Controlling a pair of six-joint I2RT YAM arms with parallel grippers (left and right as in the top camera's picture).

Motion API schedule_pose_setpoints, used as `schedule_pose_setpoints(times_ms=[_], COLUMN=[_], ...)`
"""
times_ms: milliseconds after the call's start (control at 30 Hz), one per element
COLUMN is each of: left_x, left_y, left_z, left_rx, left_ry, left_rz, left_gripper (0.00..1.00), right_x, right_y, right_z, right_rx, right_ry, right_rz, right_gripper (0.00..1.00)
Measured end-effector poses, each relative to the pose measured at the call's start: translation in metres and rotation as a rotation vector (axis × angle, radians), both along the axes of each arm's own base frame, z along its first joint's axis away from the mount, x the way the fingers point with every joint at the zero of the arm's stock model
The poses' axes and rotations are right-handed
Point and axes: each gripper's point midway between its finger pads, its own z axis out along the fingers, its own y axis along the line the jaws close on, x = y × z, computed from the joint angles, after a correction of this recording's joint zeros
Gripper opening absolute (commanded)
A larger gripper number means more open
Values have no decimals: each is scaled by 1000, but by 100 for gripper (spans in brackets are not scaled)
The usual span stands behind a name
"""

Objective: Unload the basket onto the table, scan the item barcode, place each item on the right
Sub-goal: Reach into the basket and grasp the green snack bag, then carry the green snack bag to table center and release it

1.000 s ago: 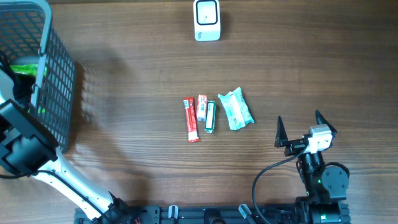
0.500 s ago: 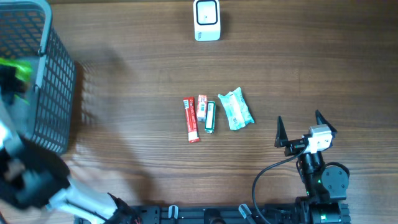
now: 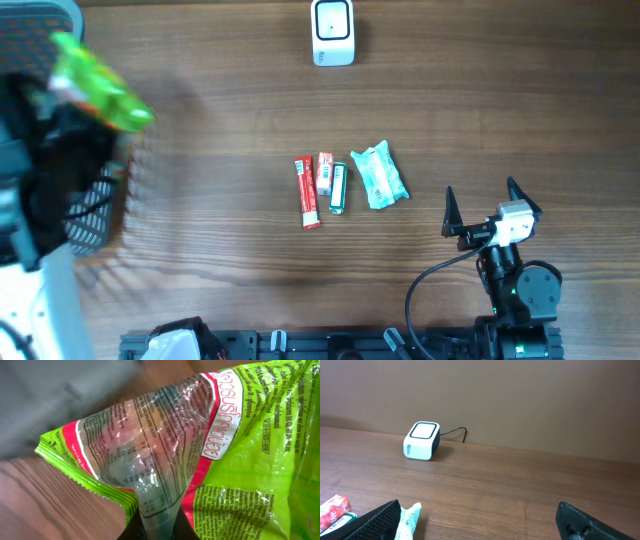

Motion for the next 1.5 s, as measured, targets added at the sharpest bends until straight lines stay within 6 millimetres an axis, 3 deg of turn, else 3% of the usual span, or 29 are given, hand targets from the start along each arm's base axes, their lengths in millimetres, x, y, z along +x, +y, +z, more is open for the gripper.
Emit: schedule_pose_setpoints(times_ms=[100,300,333,400,500,533,600,700,733,833,867,900,933,1033,1233,1367,1500], left_x=[9,32,32,24,26,27,29,29,25,32,37,44,49,47,37,21,10], left_y=[-45,-121,-135,-151,-164,-167,-168,-166,-162,-151,-149,-148,-149,-159,-179,-175,-170], left_z=[-48,-180,-210,-254,-295,-306,-324,-327,-324,-298,-284,-269,-254,-232,-262,-305,-334], left_rx=[-11,7,16,29,50,53,59,68,70,66,62,57,48,39,54,61,64], left_ry=[127,315,353,430,497,515,550,562,589,598,579,543,500,449,451,521,581], left_rz=[-166,-402,-445,-494,-527,-534,-530,-537,-534,-513,-505,-501,-496,-532,-600,-602,-600], left_gripper=[4,4,7,7,8,15,65,92,97,93,72,29,8,4,4,4,4], right_x=[0,0,0,0,0,0,0,0,0,0,0,0,0,0,0,0,0], right_y=[0,0,0,0,0,0,0,0,0,0,0,0,0,0,0,0,0], right_z=[0,0,0,0,0,0,0,0,0,0,0,0,0,0,0,0,0], right_rx=[0,0,0,0,0,0,0,0,0,0,0,0,0,0,0,0,0], right_ry=[0,0,0,0,0,0,0,0,0,0,0,0,0,0,0,0,0], right_rz=[0,0,0,0,0,0,0,0,0,0,0,0,0,0,0,0,0], right_gripper=[100,100,100,100,100,100,100,100,100,100,100,100,100,100,100,100,100])
